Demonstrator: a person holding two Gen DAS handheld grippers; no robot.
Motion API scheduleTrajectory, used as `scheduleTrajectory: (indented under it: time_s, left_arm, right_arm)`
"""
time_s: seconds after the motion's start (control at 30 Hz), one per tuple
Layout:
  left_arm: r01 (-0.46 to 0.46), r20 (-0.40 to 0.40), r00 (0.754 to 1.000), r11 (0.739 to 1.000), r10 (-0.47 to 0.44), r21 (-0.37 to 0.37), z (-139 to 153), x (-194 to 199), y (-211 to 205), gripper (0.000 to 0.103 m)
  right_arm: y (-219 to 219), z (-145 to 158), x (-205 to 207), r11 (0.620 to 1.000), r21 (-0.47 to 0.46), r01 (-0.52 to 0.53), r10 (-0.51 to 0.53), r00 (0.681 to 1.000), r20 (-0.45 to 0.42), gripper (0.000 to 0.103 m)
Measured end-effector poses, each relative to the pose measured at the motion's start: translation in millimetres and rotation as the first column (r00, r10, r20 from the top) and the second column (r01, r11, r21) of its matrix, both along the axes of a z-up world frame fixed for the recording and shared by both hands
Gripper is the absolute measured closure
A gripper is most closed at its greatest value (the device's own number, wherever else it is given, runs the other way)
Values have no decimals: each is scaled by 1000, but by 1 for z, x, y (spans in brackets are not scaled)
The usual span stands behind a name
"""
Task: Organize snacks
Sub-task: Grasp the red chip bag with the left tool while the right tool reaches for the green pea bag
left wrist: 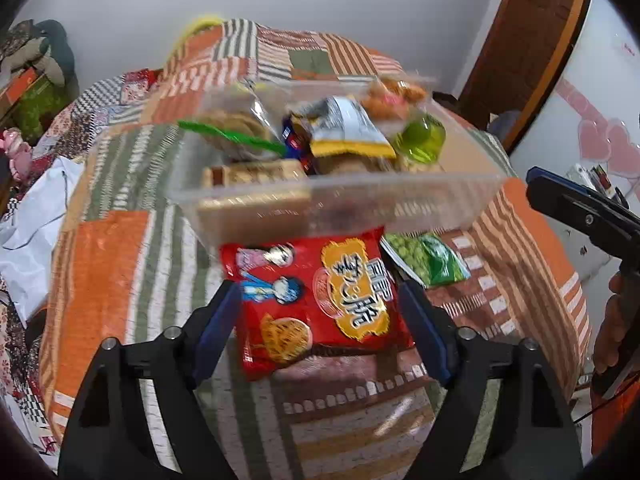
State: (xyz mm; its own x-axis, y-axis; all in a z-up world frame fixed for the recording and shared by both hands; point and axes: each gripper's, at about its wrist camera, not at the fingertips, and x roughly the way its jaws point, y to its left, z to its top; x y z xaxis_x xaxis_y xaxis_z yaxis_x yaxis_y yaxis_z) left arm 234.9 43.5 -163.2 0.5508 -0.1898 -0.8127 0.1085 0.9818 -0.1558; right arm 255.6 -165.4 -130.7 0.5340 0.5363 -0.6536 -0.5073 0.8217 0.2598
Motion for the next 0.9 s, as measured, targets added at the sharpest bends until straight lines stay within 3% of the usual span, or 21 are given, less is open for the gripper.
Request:
scheduleTrajectory:
  time_s: [0.17, 0.3, 0.57, 0.77, 0.83, 0.9]
  left_arm:
    - [3, -25, 1000, 1000, -3, 1, -12, 10, -10, 18]
    - [2, -17, 1000, 1000, -2, 3, -17, 16, -16, 9]
    - [19, 2, 1000, 998, -19, 52, -26, 18, -22, 4]
    - [5, 2, 1000, 998, -6, 63, -29, 17, -23, 6]
    - [-7, 13, 1000, 996, 6, 88, -30, 15, -22, 17]
    - [-10, 24, 1000, 996, 7, 90, -31, 11, -17, 20]
  right_arm:
    - [1, -16, 1, 1000, -18, -8, 7, 999, -42, 47]
    - [5, -25, 1, 999, -40, -23, 21, 998, -55, 47]
    - [9, -35, -2, 997, -59, -40, 36, 997, -73, 37]
    - [7, -36, 2, 998, -58, -29, 23, 996, -90, 34]
    - [7, -36, 2, 998, -53, -26, 20, 995, -99, 32]
    - [9, -38, 3, 998, -61, -33, 27, 994, -107, 31]
